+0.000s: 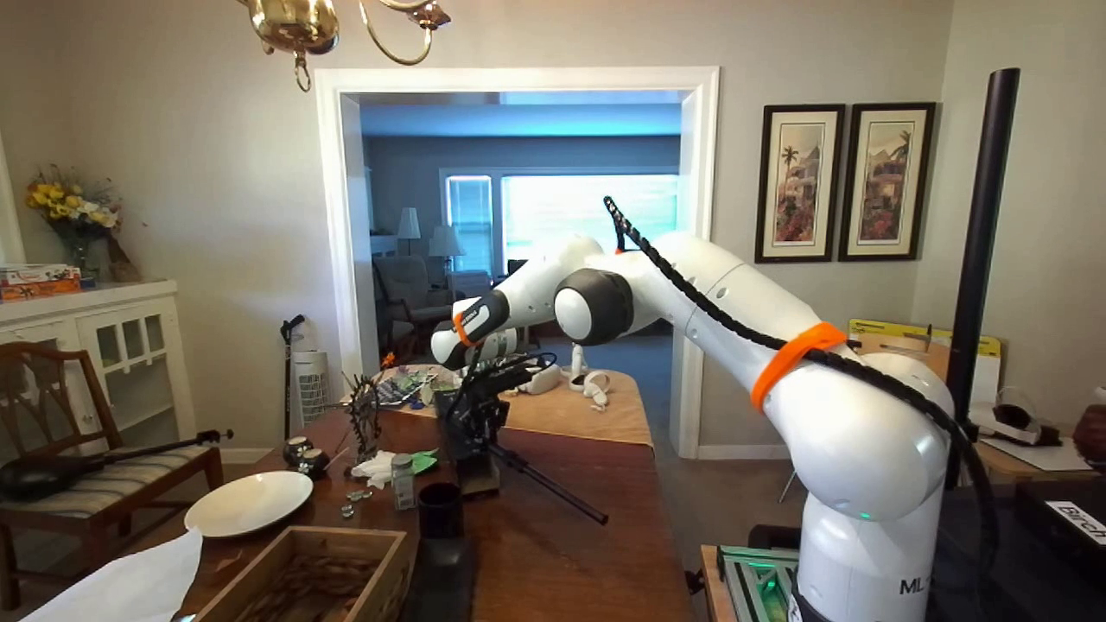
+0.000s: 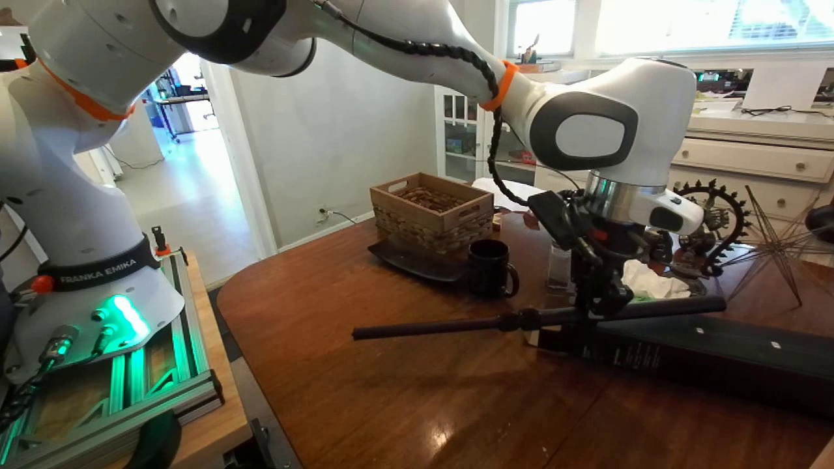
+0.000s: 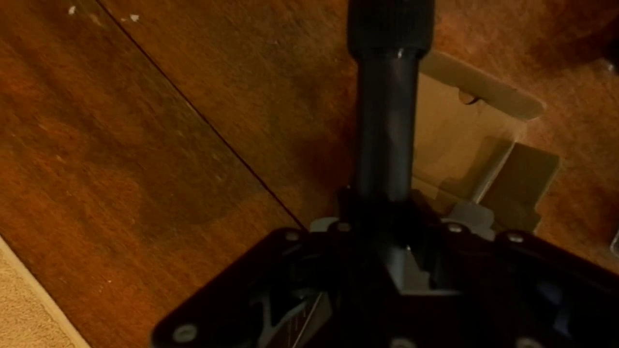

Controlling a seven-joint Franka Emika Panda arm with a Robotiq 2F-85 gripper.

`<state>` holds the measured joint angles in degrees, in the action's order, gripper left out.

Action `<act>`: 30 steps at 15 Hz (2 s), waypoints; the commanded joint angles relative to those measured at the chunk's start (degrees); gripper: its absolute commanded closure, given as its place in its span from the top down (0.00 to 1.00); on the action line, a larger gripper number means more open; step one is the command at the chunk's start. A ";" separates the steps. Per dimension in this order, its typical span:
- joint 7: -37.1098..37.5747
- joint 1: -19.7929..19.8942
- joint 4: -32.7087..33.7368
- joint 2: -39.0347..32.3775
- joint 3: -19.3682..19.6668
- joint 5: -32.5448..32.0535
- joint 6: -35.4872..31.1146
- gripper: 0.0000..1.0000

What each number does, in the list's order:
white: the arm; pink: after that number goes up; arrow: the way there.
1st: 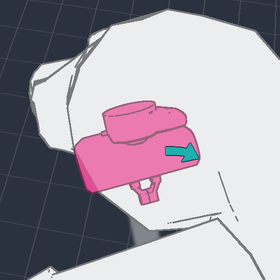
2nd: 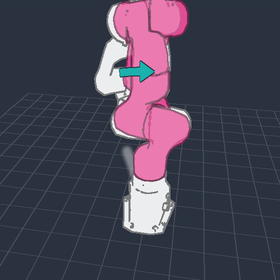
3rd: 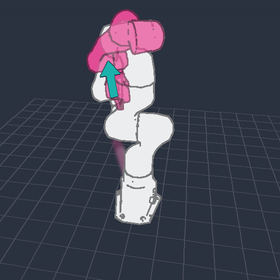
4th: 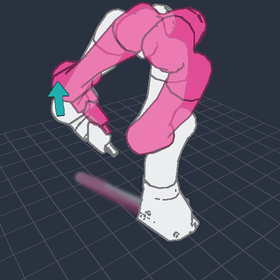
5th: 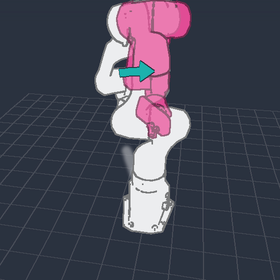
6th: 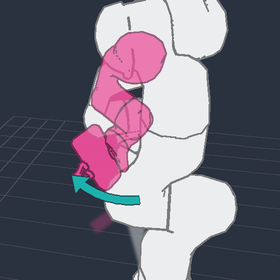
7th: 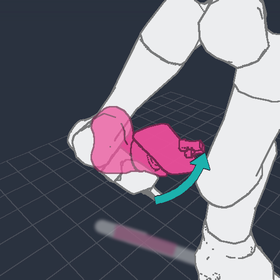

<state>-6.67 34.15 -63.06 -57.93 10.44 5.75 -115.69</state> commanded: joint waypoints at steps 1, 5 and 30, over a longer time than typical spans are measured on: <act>1.86 1.54 8.75 -4.74 -0.32 0.61 5.43 0.07; 4.87 2.42 12.49 -7.17 -1.02 1.43 4.97 0.07; 8.91 3.82 26.63 -13.91 -3.80 2.50 16.38 0.71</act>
<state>1.26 37.42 -39.31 -70.33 7.25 7.31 -100.14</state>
